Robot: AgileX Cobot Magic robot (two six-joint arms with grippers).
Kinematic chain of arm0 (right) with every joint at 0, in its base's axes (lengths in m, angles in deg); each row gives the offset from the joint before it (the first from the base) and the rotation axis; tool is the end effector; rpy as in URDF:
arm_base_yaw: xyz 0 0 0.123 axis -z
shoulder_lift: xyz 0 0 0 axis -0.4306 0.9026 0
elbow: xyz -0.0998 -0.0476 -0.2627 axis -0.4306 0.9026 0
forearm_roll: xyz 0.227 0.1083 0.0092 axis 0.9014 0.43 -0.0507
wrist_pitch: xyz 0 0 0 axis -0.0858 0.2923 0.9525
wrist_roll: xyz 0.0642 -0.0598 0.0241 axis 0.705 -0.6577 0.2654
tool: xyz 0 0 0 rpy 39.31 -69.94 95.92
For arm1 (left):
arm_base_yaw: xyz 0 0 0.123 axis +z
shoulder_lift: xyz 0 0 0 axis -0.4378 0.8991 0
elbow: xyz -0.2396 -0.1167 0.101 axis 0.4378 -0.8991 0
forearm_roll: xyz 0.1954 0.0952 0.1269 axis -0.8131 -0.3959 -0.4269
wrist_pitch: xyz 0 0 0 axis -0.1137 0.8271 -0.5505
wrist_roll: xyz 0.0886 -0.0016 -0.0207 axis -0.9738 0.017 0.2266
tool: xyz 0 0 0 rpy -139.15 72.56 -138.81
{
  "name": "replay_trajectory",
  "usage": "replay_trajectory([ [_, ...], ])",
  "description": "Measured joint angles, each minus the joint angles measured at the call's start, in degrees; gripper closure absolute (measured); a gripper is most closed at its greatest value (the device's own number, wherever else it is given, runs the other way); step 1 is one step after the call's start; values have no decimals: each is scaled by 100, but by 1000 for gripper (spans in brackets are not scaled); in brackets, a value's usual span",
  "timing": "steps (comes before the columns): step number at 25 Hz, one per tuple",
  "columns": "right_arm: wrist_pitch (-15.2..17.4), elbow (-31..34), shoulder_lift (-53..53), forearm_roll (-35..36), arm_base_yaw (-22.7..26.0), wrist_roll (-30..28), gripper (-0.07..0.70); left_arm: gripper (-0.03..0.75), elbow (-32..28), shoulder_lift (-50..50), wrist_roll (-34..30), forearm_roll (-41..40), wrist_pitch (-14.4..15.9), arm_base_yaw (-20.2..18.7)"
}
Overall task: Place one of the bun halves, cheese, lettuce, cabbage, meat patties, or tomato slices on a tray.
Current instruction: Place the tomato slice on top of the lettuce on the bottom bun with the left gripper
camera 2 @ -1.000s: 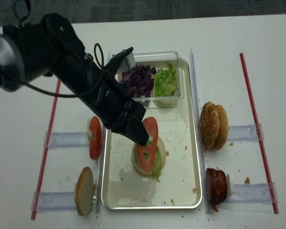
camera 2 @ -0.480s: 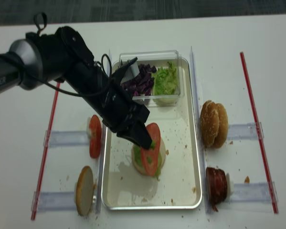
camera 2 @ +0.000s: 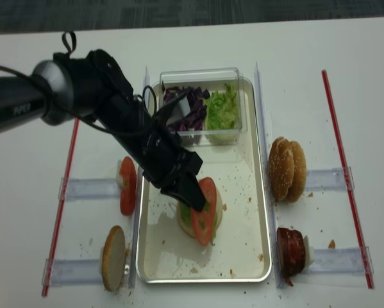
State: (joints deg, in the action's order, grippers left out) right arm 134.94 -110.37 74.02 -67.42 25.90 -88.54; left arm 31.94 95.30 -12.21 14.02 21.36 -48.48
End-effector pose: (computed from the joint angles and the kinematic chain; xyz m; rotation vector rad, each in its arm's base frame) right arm -0.0083 0.0073 0.2664 -0.0489 2.1145 0.0757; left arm 0.2801 -0.1876 0.1793 -0.7107 -2.6471 1.1561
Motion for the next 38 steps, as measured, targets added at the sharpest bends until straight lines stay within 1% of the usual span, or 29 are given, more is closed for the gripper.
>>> replay_trajectory([
  [5, 0, 0, 0, 0, 0, -12, 483, 695, 0, 156, -131, 12, -4, 0],
  [9, 0, 0, 0, 0, 0, -11, 526, 695, 78, 199, -212, 22, -13, 0],
  [14, 0, 0, 0, 0, 0, -11, 558, 695, 289, 203, -241, 22, -13, 0],
  [18, 0, 0, 0, 0, 0, -11, 583, 695, 343, 203, -254, 22, -13, 0],
  [23, 0, 0, 0, 0, 0, -11, 593, 695, 343, 212, -258, -23, -43, 11],
  [29, 0, 0, 0, 0, 0, -11, 594, 695, 343, 212, -258, -27, -131, 290],
  [38, 0, 0, 0, 0, 9, -11, 594, 695, 343, 494, -285, 139, -52, 316],
])
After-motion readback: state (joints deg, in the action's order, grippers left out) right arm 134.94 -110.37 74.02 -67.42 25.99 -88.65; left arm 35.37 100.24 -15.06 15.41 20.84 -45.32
